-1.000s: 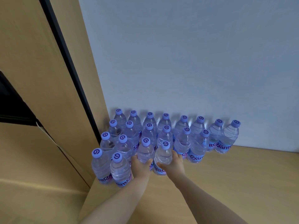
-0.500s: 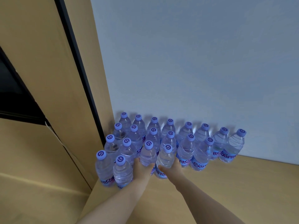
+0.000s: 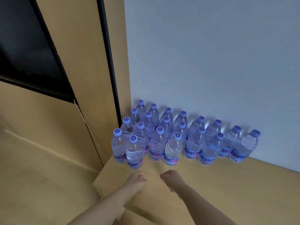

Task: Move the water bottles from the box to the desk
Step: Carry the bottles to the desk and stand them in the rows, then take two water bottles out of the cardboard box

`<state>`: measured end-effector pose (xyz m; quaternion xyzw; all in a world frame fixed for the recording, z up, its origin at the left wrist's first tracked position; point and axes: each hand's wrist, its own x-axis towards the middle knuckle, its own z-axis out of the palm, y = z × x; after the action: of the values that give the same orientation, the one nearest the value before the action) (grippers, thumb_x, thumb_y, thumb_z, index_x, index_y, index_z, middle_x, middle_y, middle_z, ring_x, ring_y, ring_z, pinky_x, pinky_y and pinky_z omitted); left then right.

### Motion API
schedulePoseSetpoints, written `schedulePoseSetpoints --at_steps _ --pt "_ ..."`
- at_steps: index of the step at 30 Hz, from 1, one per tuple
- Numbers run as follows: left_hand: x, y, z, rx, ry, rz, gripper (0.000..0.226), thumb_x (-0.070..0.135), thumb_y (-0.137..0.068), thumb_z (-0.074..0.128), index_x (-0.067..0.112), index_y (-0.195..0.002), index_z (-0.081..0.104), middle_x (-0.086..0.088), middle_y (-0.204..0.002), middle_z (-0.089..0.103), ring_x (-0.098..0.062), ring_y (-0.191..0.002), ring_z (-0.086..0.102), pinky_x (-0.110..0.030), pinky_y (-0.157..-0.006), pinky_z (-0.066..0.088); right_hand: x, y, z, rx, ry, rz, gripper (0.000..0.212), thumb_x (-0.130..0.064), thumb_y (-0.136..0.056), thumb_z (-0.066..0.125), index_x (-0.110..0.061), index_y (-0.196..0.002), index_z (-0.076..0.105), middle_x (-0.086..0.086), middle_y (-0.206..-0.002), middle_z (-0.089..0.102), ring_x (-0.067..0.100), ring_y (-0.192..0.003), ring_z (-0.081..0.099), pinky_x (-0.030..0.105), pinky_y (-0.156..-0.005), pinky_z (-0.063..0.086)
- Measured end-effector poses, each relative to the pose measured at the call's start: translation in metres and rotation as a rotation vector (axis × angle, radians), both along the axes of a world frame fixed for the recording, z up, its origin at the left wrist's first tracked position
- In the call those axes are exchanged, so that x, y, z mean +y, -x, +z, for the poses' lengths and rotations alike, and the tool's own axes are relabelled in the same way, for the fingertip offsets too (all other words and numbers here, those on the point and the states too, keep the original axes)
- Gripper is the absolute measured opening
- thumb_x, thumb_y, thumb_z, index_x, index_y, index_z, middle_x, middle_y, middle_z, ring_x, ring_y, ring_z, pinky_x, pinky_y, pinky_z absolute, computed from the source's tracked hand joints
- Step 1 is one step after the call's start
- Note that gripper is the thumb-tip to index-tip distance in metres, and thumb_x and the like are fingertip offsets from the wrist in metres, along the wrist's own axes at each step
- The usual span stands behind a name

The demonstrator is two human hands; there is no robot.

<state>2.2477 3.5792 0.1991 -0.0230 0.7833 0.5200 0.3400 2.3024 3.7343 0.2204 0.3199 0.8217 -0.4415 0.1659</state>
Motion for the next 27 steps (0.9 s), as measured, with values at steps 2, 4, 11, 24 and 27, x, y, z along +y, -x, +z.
schedulePoseSetpoints --at_steps 2,4,11,24,27 --pt "-0.028 -0.006 -0.003 -0.031 0.028 0.071 0.02 -0.004 -0.086 0.055 0.014 -0.087 0.064 -0.007 -0.095 0.059 -0.016 -0.073 0.054 -0.019 -0.051 0.041 -0.012 -0.001 -0.001 -0.001 -0.002 0.053 0.042 -0.021 -0.093 0.051 0.012 -0.118 0.057 0.006 -0.077 0.044 0.019 -0.069 0.041 0.024 -0.056 0.033" --pt "-0.061 -0.012 -0.003 -0.071 0.069 0.12 0.017 0.005 -0.089 0.057 0.018 -0.098 0.063 -0.003 -0.099 0.059 -0.019 -0.087 0.055 -0.02 -0.056 0.044 -0.029 0.0 0.0 -0.009 0.0 0.102 0.042 -0.022 -0.092 0.052 0.012 -0.117 0.058 0.004 -0.071 0.042 0.016 -0.06 0.038 0.023 -0.054 0.031" --pt "-0.178 -0.023 0.008 -0.092 0.147 0.302 0.018 0.009 -0.093 0.053 0.021 -0.081 0.058 -0.002 -0.069 0.053 -0.011 -0.055 0.049 -0.018 -0.049 0.04 -0.115 0.024 0.004 -0.035 0.053 0.323 0.019 -0.028 -0.094 0.053 -0.01 -0.094 0.059 -0.001 -0.068 0.046 0.01 -0.059 0.043 0.019 -0.055 0.035" --pt "-0.448 0.022 0.009 0.079 0.463 0.572 0.027 0.006 -0.088 0.05 0.011 -0.11 0.066 -0.011 -0.091 0.066 -0.028 -0.078 0.064 -0.024 -0.061 0.045 -0.37 0.141 0.019 0.001 0.09 0.696 0.021 -0.029 -0.096 0.054 -0.014 -0.082 0.053 -0.002 -0.067 0.045 0.007 -0.054 0.043 0.016 -0.048 0.035" --pt "-0.509 0.029 0.017 0.092 0.587 0.559 0.028 0.011 -0.09 0.051 0.013 -0.114 0.064 -0.012 -0.116 0.064 -0.026 -0.099 0.065 -0.022 -0.069 0.046 -0.436 0.16 0.026 0.062 0.138 0.765 0.017 -0.042 -0.094 0.058 -0.026 -0.099 0.057 -0.01 -0.084 0.054 0.004 -0.074 0.053 0.013 -0.063 0.041"
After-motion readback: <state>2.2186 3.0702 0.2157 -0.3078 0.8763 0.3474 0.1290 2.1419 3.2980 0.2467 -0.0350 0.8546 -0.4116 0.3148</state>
